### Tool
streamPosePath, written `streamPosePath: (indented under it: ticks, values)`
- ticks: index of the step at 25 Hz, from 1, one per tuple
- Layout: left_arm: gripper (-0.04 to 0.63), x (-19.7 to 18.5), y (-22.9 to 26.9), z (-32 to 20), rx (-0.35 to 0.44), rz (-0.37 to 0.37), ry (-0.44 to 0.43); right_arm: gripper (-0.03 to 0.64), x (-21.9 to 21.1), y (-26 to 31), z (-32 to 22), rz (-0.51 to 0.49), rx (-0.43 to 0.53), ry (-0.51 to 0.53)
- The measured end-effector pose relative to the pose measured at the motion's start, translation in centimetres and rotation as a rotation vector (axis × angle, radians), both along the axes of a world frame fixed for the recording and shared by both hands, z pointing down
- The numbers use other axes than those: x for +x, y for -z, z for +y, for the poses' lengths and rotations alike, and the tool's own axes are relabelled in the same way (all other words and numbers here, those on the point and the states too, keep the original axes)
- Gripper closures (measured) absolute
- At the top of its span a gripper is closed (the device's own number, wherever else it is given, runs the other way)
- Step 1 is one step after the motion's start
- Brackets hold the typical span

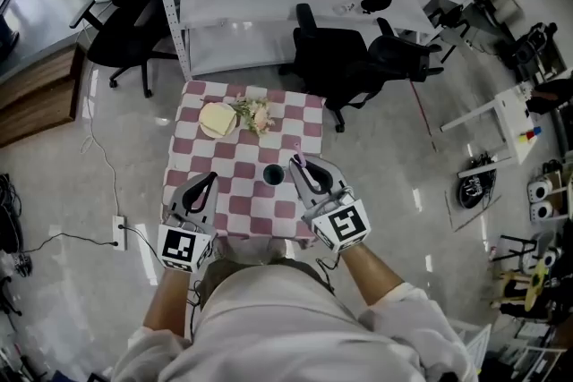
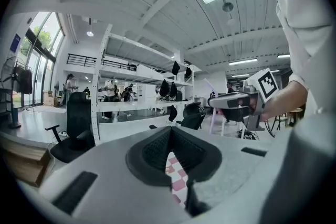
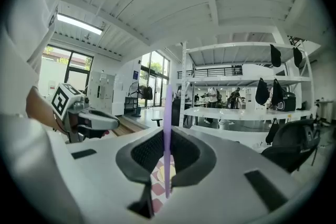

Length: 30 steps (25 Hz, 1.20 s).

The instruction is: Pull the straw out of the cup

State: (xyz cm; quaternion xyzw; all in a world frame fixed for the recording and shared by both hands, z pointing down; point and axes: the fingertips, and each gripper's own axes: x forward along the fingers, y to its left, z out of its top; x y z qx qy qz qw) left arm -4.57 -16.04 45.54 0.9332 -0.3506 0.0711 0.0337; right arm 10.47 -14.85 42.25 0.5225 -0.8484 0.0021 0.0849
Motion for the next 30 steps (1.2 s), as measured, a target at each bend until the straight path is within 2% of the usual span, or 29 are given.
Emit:
streamPosePath:
  ticks: [16, 30]
  values:
    - [0.592, 1.1, 0.5, 0.6, 0.009, 0.009, -0.062, 0.588, 0.3, 4.6, 4.7, -0.056, 0.065, -0.041]
    - [0.592, 0.7, 0.7, 1.2, 0.015, 0.003, -0.052, 0.588, 0.3, 4.6, 5.0, -0.052, 0.071, -0.034]
